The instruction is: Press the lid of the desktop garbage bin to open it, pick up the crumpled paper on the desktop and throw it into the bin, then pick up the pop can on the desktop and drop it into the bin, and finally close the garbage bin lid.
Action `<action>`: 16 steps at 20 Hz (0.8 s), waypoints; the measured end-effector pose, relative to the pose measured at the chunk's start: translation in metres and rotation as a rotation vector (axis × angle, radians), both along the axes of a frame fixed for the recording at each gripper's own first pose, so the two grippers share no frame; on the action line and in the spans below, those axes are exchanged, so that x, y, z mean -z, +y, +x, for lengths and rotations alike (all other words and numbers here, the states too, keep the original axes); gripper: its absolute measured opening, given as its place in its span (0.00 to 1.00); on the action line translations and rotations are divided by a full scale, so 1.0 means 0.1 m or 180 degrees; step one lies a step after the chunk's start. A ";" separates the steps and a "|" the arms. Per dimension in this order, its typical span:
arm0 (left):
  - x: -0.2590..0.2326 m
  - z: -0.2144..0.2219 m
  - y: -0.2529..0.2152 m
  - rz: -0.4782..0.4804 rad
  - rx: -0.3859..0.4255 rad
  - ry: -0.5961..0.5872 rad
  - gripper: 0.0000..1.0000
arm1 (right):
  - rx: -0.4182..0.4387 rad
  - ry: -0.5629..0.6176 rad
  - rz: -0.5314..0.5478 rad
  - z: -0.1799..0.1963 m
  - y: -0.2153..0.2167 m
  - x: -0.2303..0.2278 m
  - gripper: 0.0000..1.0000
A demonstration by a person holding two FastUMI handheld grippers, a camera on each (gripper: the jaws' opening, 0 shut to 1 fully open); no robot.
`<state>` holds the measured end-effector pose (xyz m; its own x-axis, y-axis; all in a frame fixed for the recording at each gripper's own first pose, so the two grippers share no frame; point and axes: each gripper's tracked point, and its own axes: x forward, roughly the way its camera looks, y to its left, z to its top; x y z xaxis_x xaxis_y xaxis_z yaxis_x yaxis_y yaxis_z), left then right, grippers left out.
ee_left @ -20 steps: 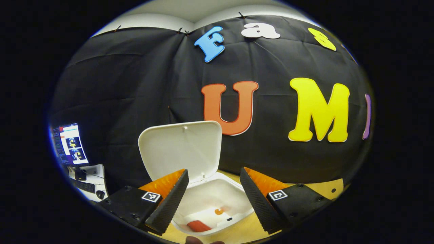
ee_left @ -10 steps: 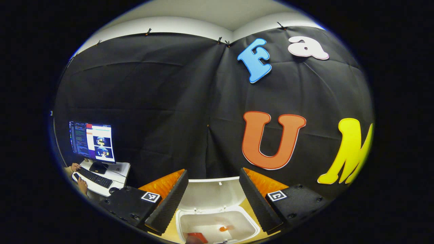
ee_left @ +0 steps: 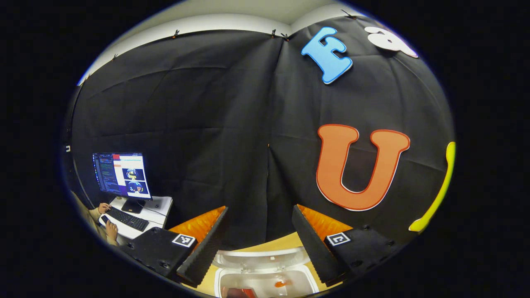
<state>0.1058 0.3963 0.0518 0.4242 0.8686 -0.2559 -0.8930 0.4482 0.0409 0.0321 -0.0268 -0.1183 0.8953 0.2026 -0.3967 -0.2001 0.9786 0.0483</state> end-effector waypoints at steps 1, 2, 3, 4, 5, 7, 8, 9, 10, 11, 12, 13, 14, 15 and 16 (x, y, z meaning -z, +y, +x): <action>0.08 0.02 0.00 -0.0066 0.0006 0.0026 0.99 | 0.0008 -0.0009 -0.0014 0.01 -0.01 -0.01 0.81; 0.14 0.02 -0.02 -0.0117 -0.0009 0.0051 0.99 | 0.0010 -0.0016 -0.0012 0.02 -0.01 -0.01 0.81; 0.17 0.03 -0.04 -0.0156 -0.0014 0.0071 0.99 | 0.0012 -0.0022 -0.0012 0.02 -0.03 -0.01 0.81; 0.20 0.02 -0.06 -0.0191 -0.0027 0.0096 0.99 | 0.0012 -0.0017 -0.0011 0.02 -0.05 -0.01 0.81; 0.26 0.00 -0.08 -0.0257 -0.0063 0.0126 0.99 | 0.0004 -0.0007 -0.0006 0.01 -0.07 0.00 0.81; 0.27 -0.05 -0.15 -0.0188 -0.0075 0.0202 1.00 | -0.0004 -0.0006 0.0005 -0.01 -0.11 0.01 0.80; 0.27 -0.06 -0.22 -0.0179 -0.0069 0.0201 0.98 | -0.0006 -0.0007 0.0012 -0.04 -0.14 0.02 0.80; 0.28 -0.07 -0.27 -0.0165 -0.0062 0.0193 0.98 | -0.0014 -0.0001 0.0015 -0.06 -0.17 0.02 0.81; 0.30 -0.11 -0.34 -0.0166 -0.0066 0.0158 0.98 | -0.0024 0.0009 0.0021 -0.09 -0.20 0.03 0.79; 0.34 -0.16 -0.45 -0.0173 -0.0068 0.0115 0.98 | -0.0048 0.0021 0.0023 -0.12 -0.23 0.06 0.81; 0.39 -0.22 -0.59 -0.0176 -0.0064 0.0088 0.98 | -0.0068 0.0029 0.0008 -0.16 -0.27 0.07 0.81; 0.43 -0.25 -0.70 -0.0165 -0.0046 0.0077 0.98 | -0.0098 0.0039 -0.0006 -0.19 -0.29 0.09 0.81; 0.48 -0.28 -0.81 -0.0135 -0.0025 0.0075 0.98 | -0.0121 0.0046 -0.0029 -0.22 -0.31 0.10 0.81; 0.54 -0.31 -0.89 -0.0123 -0.0021 0.0093 0.98 | -0.0135 0.0055 -0.0044 -0.25 -0.34 0.11 0.81; 0.62 -0.35 -1.00 -0.0143 -0.0023 0.0102 0.98 | -0.0145 0.0061 -0.0045 -0.26 -0.35 0.11 0.81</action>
<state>0.0707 0.2965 -0.0103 0.4091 0.8589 -0.3082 -0.8947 0.4439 0.0493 0.0057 -0.0617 -0.1291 0.8775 0.2373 -0.4168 -0.2436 0.9691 0.0389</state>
